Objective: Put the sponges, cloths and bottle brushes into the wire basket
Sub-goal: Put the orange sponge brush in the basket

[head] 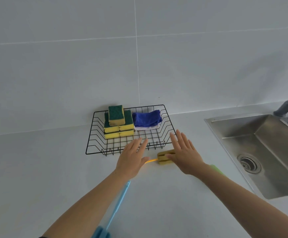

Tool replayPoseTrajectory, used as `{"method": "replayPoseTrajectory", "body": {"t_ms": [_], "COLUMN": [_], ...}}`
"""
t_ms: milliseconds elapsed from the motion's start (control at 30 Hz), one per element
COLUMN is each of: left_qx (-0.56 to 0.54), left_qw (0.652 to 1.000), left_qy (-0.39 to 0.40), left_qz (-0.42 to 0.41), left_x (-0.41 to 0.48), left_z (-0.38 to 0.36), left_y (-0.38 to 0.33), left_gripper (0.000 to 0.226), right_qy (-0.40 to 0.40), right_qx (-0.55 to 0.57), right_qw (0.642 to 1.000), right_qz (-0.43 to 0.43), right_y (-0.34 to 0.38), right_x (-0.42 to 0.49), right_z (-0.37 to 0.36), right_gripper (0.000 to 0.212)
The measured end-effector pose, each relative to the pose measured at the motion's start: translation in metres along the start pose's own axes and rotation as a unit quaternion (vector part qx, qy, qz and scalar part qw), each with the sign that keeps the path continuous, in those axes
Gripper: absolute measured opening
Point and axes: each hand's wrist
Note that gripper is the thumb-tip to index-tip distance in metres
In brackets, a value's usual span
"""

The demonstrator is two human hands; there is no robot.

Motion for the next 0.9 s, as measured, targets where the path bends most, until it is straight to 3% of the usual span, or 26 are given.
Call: {"method": "replayPoseTrajectory", "body": {"t_ms": [200,367,500,633,900], "left_qx": [0.002,0.005,-0.036,-0.046,0.034], "left_qw": [1.000,0.999,0.995,0.993,0.985], "left_qy": [-0.004,0.040,0.076,0.065,0.121], "left_qz": [-0.023,0.024,0.055,0.087,0.115], "left_x": [-0.012,-0.011,-0.006,-0.001,0.014], "left_z": [-0.048,-0.075,-0.088,-0.098,-0.103], "left_y": [0.008,0.019,0.026,0.029,0.026], "left_gripper": [0.060,0.057,0.045,0.036,0.026], "right_qy": [0.062,0.095,0.081,0.044,0.027], "right_qx": [0.037,0.029,0.037,0.030,0.026], "right_qw": [0.996,0.994,0.994,0.997,0.998], "right_qz": [-0.046,-0.054,-0.061,-0.051,-0.044], "right_y": [-0.009,-0.016,-0.020,-0.023,-0.022], "right_x": [-0.010,-0.002,0.014,0.032,0.052], "right_z": [-0.037,-0.058,-0.067,-0.077,-0.085], "right_gripper": [0.072,0.070,0.066,0.064,0.046]}}
Point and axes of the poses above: each hand's wrist, its own x-axis towards the middle knuckle, its own z-axis out of the back of the hand, y = z × x, and after that the axes turned 3 degrees about -y, right-handed
